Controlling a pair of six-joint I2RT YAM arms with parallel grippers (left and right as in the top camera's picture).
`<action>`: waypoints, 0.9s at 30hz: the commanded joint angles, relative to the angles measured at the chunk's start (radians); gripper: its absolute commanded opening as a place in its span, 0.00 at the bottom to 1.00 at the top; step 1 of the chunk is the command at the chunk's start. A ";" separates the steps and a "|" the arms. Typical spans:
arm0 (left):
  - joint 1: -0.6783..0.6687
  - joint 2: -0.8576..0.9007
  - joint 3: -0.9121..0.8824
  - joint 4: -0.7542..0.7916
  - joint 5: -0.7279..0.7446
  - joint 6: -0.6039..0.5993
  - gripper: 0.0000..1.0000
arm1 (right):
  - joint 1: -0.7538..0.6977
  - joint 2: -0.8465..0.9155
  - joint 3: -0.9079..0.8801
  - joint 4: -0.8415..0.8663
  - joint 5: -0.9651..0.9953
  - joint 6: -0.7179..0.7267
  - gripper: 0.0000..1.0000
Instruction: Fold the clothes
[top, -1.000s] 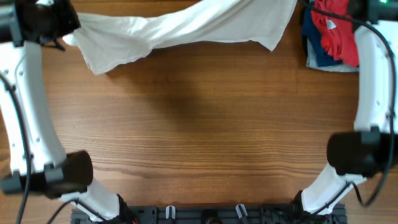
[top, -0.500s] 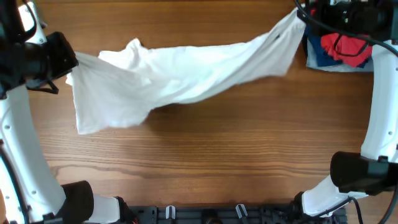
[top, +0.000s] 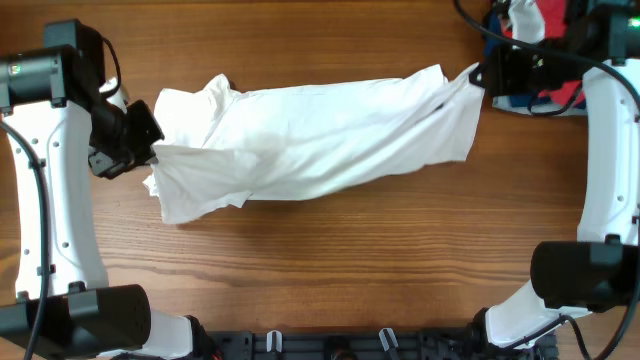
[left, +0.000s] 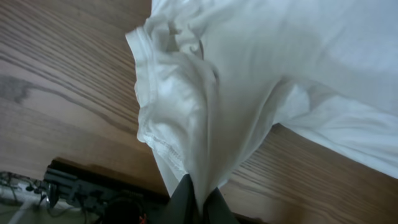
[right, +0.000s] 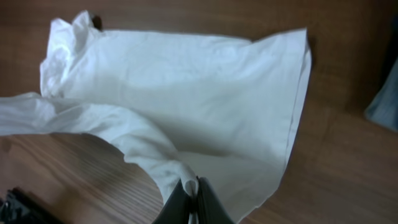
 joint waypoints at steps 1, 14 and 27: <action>-0.004 -0.002 -0.052 0.036 -0.002 -0.025 0.04 | -0.003 0.003 -0.144 0.082 0.011 0.048 0.04; -0.004 0.031 -0.343 0.510 -0.002 -0.024 0.04 | -0.002 0.096 -0.292 0.424 0.010 0.069 0.04; -0.003 0.103 -0.480 0.914 -0.003 -0.016 1.00 | 0.013 0.198 -0.292 0.639 0.010 0.093 0.04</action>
